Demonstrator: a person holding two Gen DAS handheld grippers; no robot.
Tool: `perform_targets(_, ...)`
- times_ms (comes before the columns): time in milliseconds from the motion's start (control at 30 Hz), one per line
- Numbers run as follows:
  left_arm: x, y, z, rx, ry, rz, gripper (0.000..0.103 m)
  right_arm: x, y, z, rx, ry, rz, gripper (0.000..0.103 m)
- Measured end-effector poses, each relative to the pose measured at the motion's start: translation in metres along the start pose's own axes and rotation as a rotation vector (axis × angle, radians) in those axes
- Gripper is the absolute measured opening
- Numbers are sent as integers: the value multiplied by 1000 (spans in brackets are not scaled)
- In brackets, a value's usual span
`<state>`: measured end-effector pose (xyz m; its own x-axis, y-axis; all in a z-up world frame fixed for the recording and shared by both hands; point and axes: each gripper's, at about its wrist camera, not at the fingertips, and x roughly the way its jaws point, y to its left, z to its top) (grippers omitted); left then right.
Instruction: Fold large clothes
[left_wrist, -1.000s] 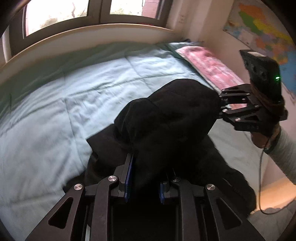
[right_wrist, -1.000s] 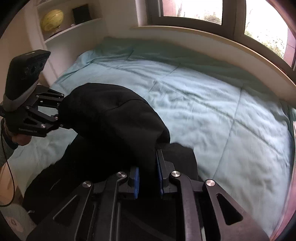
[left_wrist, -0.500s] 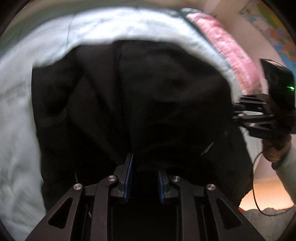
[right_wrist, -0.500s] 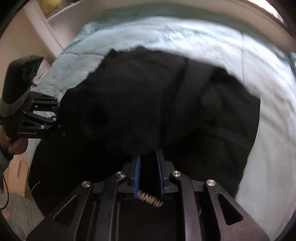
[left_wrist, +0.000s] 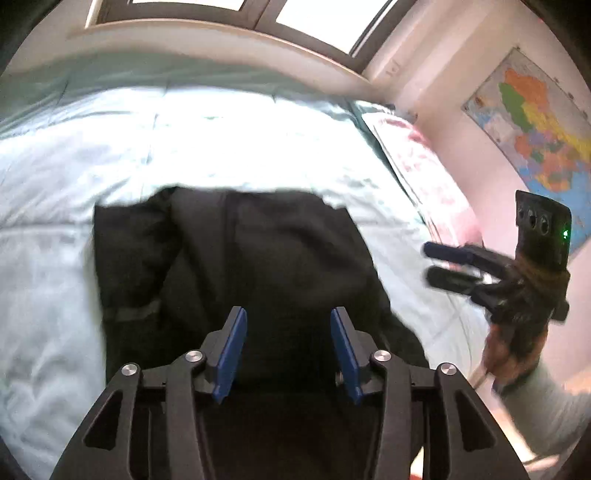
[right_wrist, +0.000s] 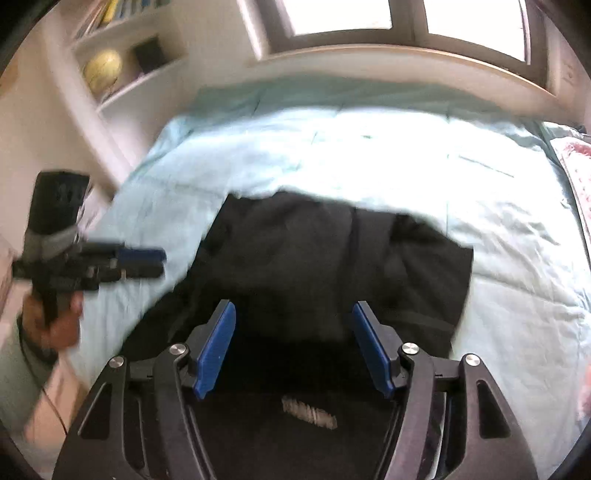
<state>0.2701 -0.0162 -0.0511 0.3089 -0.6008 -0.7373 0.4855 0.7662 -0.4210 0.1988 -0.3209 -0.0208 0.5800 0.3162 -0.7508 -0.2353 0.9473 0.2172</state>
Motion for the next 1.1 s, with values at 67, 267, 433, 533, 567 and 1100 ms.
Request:
perform_targets(67, 24, 6, 14, -27, 18, 1, 49, 27, 2, 19, 33, 1, -17, 69)
perform_targets(267, 133, 45, -21, -114, 272, 184, 51, 161, -16, -18, 144, 261, -41, 62)
perform_targets(433, 152, 37, -50, -91, 261, 242, 51, 195, -19, -60, 179, 315, -102, 62)
perform_targets(533, 130, 30, -48, -88, 216, 208, 51, 174, -14, -52, 181, 300, -83, 61)
perform_targets(567, 118, 24, -47, -77, 196, 197, 51, 165, -14, -49, 176, 285, -72, 58)
perform_targets(1100, 158, 16, -69, -69, 260, 424, 60, 180, -13, -66, 206, 315, -70, 51)
